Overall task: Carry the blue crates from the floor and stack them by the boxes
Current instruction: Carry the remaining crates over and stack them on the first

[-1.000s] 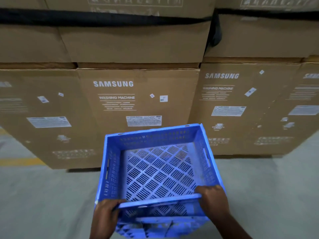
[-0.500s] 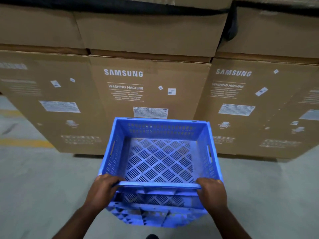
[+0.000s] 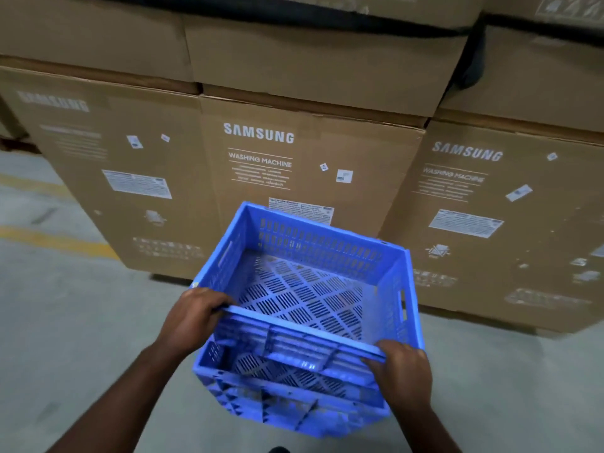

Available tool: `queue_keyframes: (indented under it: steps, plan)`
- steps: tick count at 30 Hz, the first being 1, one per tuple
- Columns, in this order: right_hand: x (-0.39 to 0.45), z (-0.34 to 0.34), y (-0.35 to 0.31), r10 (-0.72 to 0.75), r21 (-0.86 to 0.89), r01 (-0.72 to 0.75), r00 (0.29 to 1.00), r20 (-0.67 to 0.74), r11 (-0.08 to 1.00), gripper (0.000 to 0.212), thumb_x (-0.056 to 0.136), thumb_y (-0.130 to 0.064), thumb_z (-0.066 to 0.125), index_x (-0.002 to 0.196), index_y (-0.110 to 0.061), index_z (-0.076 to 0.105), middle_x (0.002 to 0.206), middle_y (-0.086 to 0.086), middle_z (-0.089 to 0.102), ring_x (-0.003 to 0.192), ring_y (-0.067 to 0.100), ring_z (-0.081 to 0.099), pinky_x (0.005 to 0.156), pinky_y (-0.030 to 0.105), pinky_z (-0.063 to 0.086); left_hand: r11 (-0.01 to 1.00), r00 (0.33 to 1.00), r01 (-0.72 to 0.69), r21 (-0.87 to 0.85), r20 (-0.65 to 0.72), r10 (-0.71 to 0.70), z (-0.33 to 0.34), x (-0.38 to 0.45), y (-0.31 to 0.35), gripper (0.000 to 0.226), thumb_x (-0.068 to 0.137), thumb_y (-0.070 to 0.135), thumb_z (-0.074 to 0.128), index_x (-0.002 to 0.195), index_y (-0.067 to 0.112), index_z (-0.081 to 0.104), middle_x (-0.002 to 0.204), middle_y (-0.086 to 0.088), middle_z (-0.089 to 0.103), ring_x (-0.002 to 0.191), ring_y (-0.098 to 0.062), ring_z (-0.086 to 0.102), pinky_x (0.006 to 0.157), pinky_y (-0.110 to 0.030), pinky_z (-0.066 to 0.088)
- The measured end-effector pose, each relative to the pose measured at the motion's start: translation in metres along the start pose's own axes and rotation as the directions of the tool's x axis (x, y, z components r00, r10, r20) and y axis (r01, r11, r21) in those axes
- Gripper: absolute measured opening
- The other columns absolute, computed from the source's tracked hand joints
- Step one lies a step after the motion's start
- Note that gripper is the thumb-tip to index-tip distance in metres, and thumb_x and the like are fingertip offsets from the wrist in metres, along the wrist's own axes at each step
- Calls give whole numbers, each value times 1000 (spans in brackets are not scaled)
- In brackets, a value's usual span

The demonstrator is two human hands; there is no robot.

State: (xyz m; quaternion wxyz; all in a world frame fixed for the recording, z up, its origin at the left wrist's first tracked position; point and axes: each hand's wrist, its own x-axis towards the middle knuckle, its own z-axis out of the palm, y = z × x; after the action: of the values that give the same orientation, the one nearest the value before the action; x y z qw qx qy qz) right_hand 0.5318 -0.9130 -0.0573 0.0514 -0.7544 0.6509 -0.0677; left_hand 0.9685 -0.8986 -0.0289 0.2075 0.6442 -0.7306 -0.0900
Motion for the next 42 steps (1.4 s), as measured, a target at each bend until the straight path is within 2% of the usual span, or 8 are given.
queue_keyframes:
  steps: [3,9,12,16,20,27,34,42]
  plan:
    - [-12,1,-19,-49,48,51,998,-37,998,31,56,-46,81,71,-26,63,62,-2,62,63,24,65,57,37,47,993,987,119,-15,110,-117,-5,-11,-23,21,73,30,68,93,32,70,82,15,70,81,-8,67,71,-29,51]
    - [-51,101,-19,35,222,-94,967,254,970,61,45,-28,96,88,-52,60,66,-11,72,54,8,68,48,23,52,996,998,-53,65,44,50,4,-47,-9,23,70,25,78,89,33,69,79,16,67,78,-9,62,72,-27,47]
    - [-50,98,-15,-55,255,25,992,111,967,35,58,-30,87,85,-42,69,59,-7,69,45,11,64,41,22,46,997,999,-32,63,-36,35,3,-38,1,18,70,17,69,84,29,69,75,13,65,76,-12,59,72,-30,47]
    - [-27,52,4,-190,124,214,966,-177,969,25,86,-32,51,100,-29,71,79,-4,72,64,25,67,71,38,44,998,995,51,35,80,-53,8,-30,-15,21,68,24,69,88,32,70,73,10,68,74,-13,65,68,-27,48]
    - [-10,26,-2,-69,86,70,997,-18,994,32,59,-25,65,91,-30,70,81,-6,69,72,27,66,72,39,40,996,989,-24,83,147,11,12,-22,-12,17,77,34,66,92,31,72,78,9,71,77,-13,65,67,-26,42]
    - [-17,-20,-18,-184,78,215,939,-292,973,33,60,-18,64,91,-24,73,83,-9,69,74,25,60,75,39,41,995,997,66,-79,33,-64,23,-44,-19,23,76,24,60,93,37,69,78,19,68,74,-4,62,74,-31,49]
    - [-31,2,8,-17,15,16,1000,7,1000,28,56,-31,79,80,-33,65,70,-7,67,68,24,66,66,38,43,995,997,-46,-90,55,51,23,-67,24,26,80,35,60,104,44,68,84,21,71,79,-1,63,75,-23,47]
    - [-42,-3,-21,-95,24,94,995,9,995,24,60,-39,77,79,-29,66,72,-8,66,69,22,64,63,37,42,996,997,-4,-91,74,10,15,-64,-17,31,79,24,69,97,49,67,85,21,71,78,-2,63,77,-23,47]
